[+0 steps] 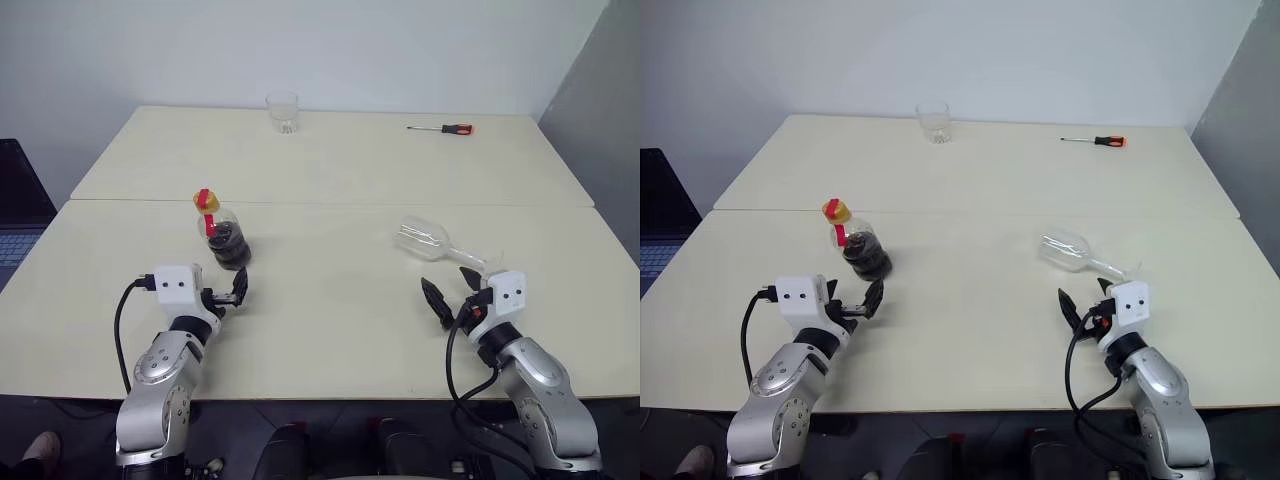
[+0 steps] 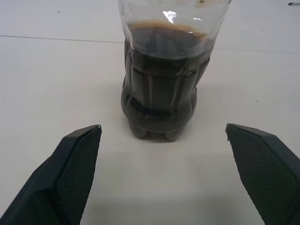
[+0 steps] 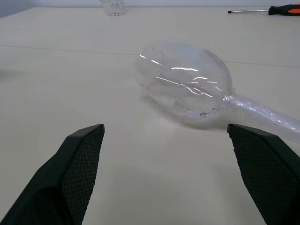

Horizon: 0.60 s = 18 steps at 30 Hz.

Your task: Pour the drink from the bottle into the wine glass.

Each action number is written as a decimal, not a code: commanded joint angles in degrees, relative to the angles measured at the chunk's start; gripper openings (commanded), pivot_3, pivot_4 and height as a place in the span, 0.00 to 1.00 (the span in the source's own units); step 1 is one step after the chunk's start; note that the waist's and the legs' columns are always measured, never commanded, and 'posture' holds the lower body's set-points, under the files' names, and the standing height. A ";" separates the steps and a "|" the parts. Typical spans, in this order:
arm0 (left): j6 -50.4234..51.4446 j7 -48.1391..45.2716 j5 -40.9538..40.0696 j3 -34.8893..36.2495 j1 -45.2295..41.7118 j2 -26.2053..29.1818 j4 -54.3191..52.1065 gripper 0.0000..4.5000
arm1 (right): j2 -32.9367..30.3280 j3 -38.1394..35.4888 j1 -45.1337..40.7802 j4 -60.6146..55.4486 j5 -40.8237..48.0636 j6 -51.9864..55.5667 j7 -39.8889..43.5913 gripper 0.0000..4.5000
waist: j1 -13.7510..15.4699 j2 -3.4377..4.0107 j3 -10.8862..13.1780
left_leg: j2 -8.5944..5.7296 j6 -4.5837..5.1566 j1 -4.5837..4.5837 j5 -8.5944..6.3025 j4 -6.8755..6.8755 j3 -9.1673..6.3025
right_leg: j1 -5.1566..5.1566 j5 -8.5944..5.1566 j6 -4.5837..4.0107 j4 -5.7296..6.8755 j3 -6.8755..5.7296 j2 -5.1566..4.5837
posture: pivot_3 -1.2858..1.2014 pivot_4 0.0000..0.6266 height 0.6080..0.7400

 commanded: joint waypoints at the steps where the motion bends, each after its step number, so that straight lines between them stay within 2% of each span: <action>1: -0.92 0.31 0.94 0.20 -0.08 0.89 -3.11 1.00 | -0.08 -0.81 -0.50 -1.67 0.23 -1.42 -0.32 0.99 | 0.00 0.00 0.00 | 0.00 0.00 0.00 0.00 0.00 0.00 | 0.00 0.00 0.00 0.00 0.00 0.00 | 0.52 0.24 1.00; 15: -0.66 -0.79 -1.71 -0.43 5.05 -1.63 -6.85 1.00 | -1.07 -1.53 0.65 -2.81 0.68 -1.30 0.23 0.99 | 0.01 0.01 -0.01 | 0.00 0.01 0.00 -0.01 0.00 -0.01 | 0.01 -0.01 0.00 -0.01 0.00 0.00 | 0.52 0.24 1.00; 18: -0.67 -0.66 -1.74 -0.57 6.20 -2.09 -7.68 1.00 | -1.10 -2.55 1.88 -3.76 -1.40 -1.31 -2.33 0.99 | 0.01 0.02 -0.01 | 0.00 0.02 0.01 -0.01 0.00 0.02 | 0.01 -0.02 0.00 -0.01 0.03 0.00 | 0.52 0.24 1.00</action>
